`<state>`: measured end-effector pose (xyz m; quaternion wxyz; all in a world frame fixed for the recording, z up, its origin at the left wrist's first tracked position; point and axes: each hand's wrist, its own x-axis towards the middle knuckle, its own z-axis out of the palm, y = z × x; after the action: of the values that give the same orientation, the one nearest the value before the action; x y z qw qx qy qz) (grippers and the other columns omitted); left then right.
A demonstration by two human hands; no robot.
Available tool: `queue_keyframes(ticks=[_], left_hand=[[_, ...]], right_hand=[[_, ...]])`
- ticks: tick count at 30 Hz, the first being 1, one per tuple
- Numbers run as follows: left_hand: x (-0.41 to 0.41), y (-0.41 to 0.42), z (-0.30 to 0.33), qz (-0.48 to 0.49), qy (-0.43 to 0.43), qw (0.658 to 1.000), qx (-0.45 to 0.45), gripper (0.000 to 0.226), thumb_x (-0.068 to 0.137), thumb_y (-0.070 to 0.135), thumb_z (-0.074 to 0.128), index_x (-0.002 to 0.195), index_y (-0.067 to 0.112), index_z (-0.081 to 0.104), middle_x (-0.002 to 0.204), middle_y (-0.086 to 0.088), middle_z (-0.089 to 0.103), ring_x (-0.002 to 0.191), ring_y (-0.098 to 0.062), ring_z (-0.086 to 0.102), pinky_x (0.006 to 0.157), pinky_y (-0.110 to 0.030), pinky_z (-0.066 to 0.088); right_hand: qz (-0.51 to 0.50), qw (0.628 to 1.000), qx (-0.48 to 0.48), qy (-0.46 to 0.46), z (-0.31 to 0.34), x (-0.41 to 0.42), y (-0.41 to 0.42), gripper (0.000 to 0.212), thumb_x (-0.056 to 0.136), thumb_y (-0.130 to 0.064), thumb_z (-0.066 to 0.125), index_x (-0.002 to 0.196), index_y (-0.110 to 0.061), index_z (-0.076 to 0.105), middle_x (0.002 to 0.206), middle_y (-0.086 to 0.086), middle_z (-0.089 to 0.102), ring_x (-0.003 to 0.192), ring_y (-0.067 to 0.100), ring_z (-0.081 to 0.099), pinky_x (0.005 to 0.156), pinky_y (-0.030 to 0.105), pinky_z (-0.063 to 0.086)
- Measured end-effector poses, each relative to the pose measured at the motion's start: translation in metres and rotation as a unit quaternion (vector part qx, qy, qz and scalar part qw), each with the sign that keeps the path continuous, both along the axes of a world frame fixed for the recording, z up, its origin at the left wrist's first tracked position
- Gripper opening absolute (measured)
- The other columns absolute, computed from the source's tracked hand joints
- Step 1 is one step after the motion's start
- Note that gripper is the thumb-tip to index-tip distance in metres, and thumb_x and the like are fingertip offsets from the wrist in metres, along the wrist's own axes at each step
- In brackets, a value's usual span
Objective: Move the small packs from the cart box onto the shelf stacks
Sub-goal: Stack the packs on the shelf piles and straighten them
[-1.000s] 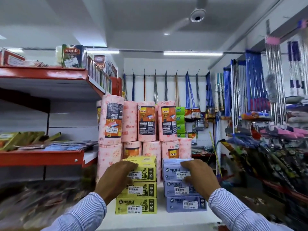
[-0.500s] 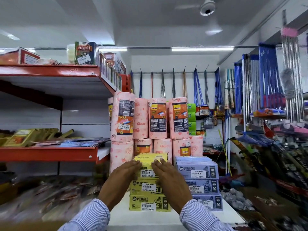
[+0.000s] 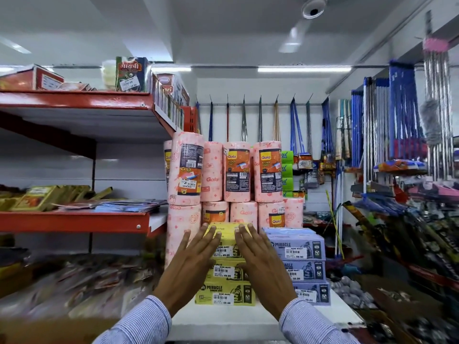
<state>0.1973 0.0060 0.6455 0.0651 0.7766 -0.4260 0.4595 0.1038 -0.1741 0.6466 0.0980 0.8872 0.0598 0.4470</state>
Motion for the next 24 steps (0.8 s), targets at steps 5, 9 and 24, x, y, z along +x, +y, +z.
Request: queue_keyframes(ticks=[5,9,24], left_hand=[[-0.020,-0.037,0.002,-0.014,-0.062,0.998,0.024,0.075,0.090,0.032,0.064,0.150,0.010,0.026,0.159,-0.013,0.023,0.149,-0.032,0.014,0.119,-0.058,0.015],[-0.035,-0.077,0.010,-0.012,-0.069,0.996,0.059,0.070,0.089,0.026,0.066,0.148,0.007,0.033,0.156,-0.015,0.033,0.148,-0.033,0.018,0.116,-0.052,0.008],[-0.040,-0.123,0.021,-0.009,-0.049,0.994,0.092,0.077,0.068,0.026,0.087,0.135,0.009,0.054,0.139,-0.006,0.059,0.135,-0.026,0.047,0.109,-0.052,0.033]], right_hand=[[-0.068,0.997,0.001,-0.020,0.001,-0.028,-0.033,0.085,0.088,-0.030,0.065,0.151,-0.010,0.011,0.160,0.015,0.009,0.146,0.036,0.004,0.114,0.058,0.024],[-0.121,0.993,0.014,-0.006,0.000,-0.047,-0.074,0.086,0.086,-0.032,0.069,0.151,-0.012,0.015,0.159,0.015,0.010,0.145,0.038,0.005,0.117,0.058,0.017],[-0.059,0.996,0.030,0.053,-0.005,-0.043,-0.139,0.080,0.094,-0.017,0.057,0.151,-0.022,0.002,0.160,0.003,0.015,0.146,0.026,0.011,0.118,0.042,0.023]])
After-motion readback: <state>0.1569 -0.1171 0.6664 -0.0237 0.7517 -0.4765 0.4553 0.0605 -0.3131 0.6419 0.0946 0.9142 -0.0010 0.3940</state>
